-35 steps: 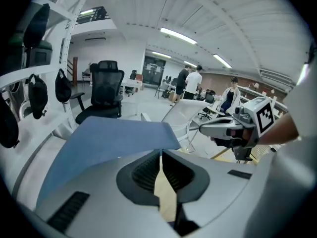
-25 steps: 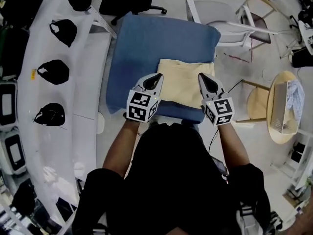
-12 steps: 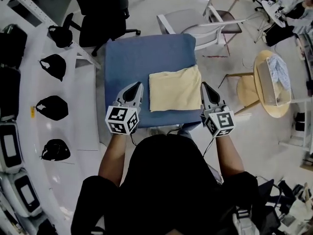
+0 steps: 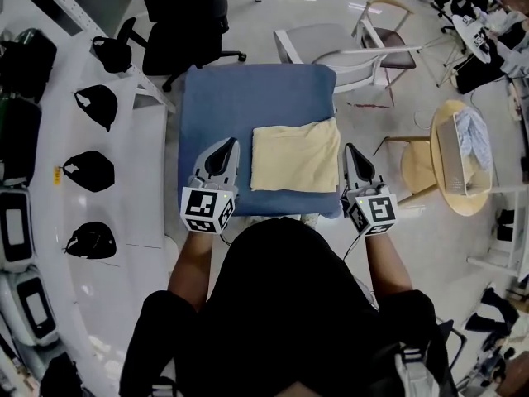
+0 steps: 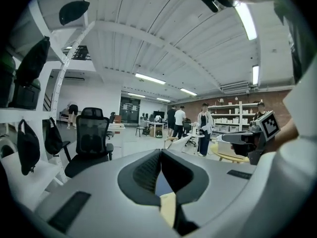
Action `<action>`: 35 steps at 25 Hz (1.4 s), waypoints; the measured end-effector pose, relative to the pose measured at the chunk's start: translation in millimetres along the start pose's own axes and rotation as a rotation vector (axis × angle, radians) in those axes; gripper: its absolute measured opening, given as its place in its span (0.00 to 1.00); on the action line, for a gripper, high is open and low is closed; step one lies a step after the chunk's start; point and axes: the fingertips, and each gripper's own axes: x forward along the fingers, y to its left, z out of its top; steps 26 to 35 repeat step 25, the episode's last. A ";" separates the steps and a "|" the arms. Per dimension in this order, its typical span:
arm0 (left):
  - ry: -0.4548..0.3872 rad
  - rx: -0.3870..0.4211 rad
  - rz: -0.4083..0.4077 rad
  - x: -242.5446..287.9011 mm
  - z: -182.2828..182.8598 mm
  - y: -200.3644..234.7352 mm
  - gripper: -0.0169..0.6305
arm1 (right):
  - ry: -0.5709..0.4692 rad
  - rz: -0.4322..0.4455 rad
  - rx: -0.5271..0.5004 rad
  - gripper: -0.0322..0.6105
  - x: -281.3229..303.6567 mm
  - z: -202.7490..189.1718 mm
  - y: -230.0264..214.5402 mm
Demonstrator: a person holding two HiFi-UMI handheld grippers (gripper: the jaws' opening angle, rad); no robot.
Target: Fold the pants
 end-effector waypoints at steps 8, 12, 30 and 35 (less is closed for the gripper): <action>0.044 -0.035 0.062 10.3 -19.6 -8.2 0.06 | 0.065 0.111 -0.083 0.05 23.3 -10.8 12.1; 0.057 -0.065 0.068 13.4 -26.5 -10.2 0.06 | 0.078 0.118 -0.091 0.05 27.9 -15.6 6.3; 0.077 -0.071 0.040 17.6 -28.5 -17.1 0.06 | 0.064 0.136 -0.037 0.05 26.1 -16.3 -0.3; 0.077 -0.071 0.040 17.6 -28.5 -17.1 0.06 | 0.064 0.136 -0.037 0.05 26.1 -16.3 -0.3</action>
